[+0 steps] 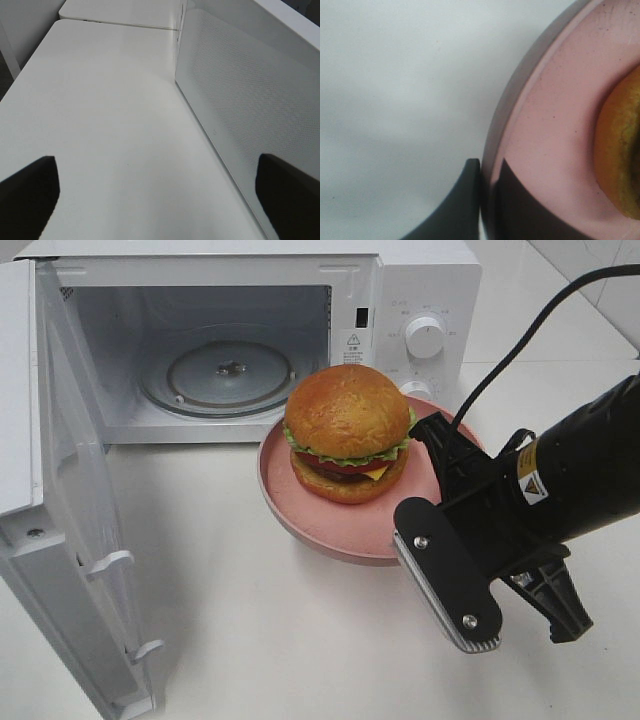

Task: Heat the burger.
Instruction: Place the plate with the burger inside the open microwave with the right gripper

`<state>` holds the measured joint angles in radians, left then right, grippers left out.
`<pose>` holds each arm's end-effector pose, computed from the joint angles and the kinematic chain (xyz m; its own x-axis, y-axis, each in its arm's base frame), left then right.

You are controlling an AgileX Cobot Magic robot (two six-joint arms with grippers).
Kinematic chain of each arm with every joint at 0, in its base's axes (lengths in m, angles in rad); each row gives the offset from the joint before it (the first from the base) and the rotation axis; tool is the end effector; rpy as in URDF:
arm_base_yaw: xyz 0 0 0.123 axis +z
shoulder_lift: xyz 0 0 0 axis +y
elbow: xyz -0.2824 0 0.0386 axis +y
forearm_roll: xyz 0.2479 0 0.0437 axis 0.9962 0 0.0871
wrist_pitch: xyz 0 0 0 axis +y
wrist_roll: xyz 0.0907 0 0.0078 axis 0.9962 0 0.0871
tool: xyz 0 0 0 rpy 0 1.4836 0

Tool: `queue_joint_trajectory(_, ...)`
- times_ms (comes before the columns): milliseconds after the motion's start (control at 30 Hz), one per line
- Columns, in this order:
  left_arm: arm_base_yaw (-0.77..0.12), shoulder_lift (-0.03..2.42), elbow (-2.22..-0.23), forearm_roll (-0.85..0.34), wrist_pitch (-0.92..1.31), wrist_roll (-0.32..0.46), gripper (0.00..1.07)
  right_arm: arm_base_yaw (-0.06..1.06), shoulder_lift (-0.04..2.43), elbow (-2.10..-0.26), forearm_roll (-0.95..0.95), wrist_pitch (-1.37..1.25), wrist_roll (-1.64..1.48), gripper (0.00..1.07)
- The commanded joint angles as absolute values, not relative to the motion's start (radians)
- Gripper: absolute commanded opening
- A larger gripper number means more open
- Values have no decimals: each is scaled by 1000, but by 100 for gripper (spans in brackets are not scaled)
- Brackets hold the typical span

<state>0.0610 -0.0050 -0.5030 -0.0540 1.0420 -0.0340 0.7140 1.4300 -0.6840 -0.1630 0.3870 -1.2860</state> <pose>-0.0050 -0.0046 0.2796 -0.4287 -0.0875 -0.8992 -0.0453 0.9961 -0.0753 0.1972 0.1635 0.1934 0.5377 -0.8430 -0.0149 -0.7304 -0.4569 -0.5078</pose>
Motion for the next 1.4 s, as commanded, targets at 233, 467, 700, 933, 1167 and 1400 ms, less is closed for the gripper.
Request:
queue_joint_trajectory(233,56,-28,-499,-52,1034,-37,100,737,1476,-739,-224,304,-1228,0)
queue_joint_trajectory(467,56,-28,-499,-52,1034,-37,100,760,1550,-820,-230,302,-1214,0)
queue_joint_trajectory(700,56,-28,-499,-52,1034,-37,100,776,1599,-867,-230,302,-1214,0)
queue_joint_trajectory(933,56,-28,-499,-52,1034,-37,100,793,1649,-919,-226,301,-1208,0)
queue_joint_trajectory(1167,56,-28,-499,-52,1034,-37,100,811,1686,-991,-205,310,-1208,0)
queue_joint_trajectory(1400,56,-28,-499,-52,1034,-37,100,816,1738,-1058,-199,310,-1208,0)
